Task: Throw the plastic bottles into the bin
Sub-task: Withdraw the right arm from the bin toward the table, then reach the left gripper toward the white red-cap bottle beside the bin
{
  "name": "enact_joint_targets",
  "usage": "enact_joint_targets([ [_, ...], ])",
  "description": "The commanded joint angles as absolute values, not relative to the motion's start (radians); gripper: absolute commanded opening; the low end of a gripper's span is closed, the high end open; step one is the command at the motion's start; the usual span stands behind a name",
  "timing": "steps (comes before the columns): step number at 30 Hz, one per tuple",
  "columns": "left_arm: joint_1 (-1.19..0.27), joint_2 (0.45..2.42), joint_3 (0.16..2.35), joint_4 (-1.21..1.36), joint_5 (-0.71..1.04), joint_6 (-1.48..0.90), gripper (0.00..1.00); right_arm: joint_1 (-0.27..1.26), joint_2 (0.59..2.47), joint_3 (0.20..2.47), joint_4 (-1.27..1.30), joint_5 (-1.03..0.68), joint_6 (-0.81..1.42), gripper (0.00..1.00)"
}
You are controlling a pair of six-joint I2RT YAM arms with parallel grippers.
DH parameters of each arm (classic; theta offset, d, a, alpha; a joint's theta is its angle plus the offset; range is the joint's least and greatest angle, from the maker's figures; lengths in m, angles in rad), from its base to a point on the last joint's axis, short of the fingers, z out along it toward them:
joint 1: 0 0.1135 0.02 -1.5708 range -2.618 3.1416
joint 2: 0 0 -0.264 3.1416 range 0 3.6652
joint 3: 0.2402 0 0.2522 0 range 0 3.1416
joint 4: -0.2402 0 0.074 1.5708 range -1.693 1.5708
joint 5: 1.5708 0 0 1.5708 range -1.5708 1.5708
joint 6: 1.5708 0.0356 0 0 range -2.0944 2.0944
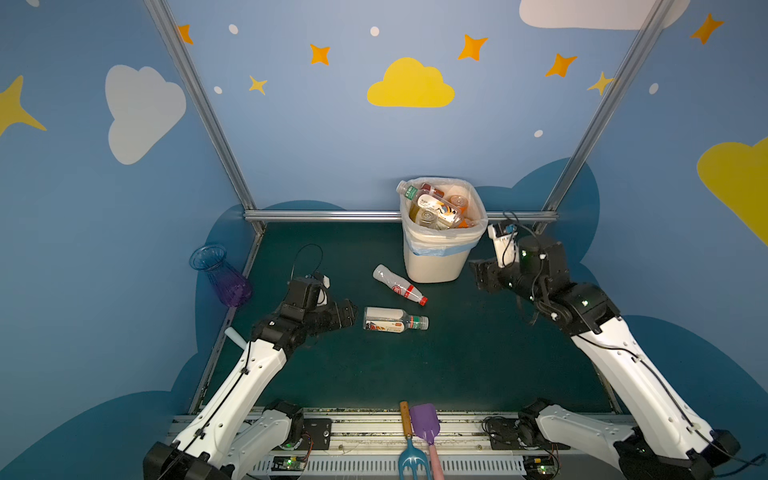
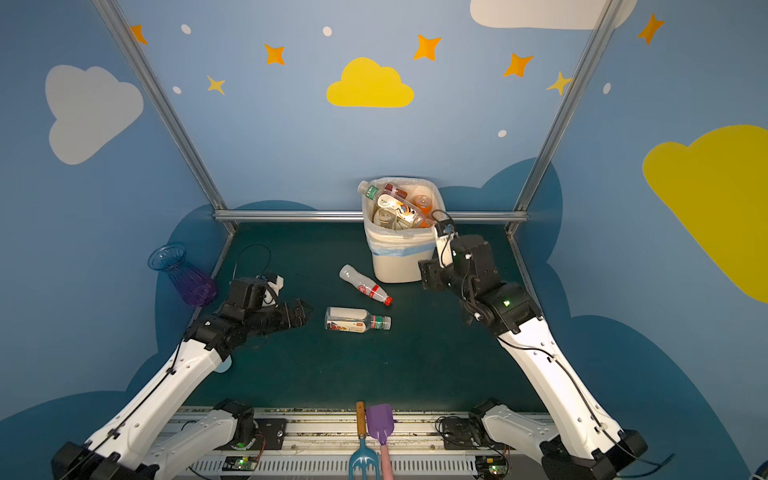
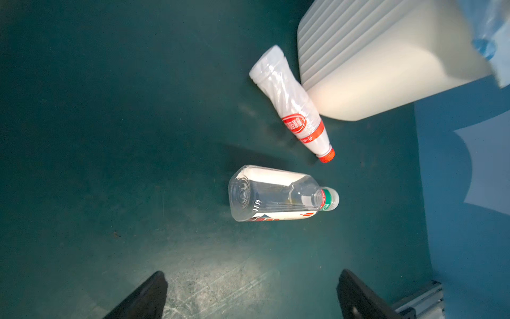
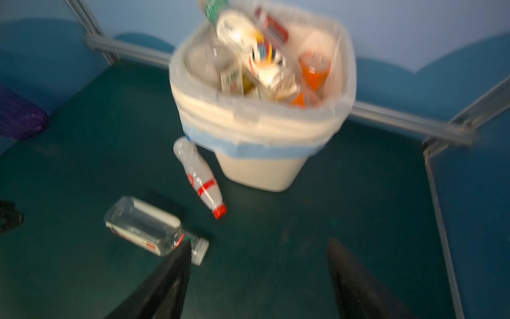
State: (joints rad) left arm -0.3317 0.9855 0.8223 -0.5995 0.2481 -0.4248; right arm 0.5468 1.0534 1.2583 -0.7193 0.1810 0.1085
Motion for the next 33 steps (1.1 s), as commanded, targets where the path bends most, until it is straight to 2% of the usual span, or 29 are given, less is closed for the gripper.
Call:
enact_joint_targets([
  [1, -0.387, 1.008, 0.849, -0.645, 0.167, -0.41, 0.97, 0.545, 0.96, 1.117, -0.759, 0.124, 0.258, 0.78],
  [6, -0.454, 1.057, 0.824, -0.609, 0.155, -0.452, 0.98, 0.545, 0.893, 0.935, -0.759, 0.035, 0.3, 0.77],
  [13, -0.51, 1.113, 0.771, -0.497, 0.144, -0.535, 1.0, 0.551, 0.889, 0.815, -0.688, -0.113, 0.277, 0.77],
  [17, -0.516, 1.138, 0.76, -0.45, 0.128, -0.555, 1.0, 0.568, 0.911, 0.792, -0.62, -0.184, 0.257, 0.77],
  [23, -0.521, 1.175, 0.765, -0.395, 0.092, -0.557, 1.0, 0.62, 1.015, 0.83, -0.563, -0.17, 0.233, 0.75],
  [27, -0.519, 1.243, 0.843, -0.392, 0.04, -0.504, 0.97, 0.642, 1.089, 0.848, -0.543, -0.165, 0.228, 0.75],
  [30, -0.515, 1.331, 0.972, -0.419, -0.042, -0.421, 0.95, 0.654, 1.119, 0.838, -0.518, -0.177, 0.237, 0.75],
  [33, -0.502, 1.459, 1.12, -0.463, -0.05, -0.389, 0.91, 0.661, 1.121, 0.826, -0.51, -0.176, 0.242, 0.75],
])
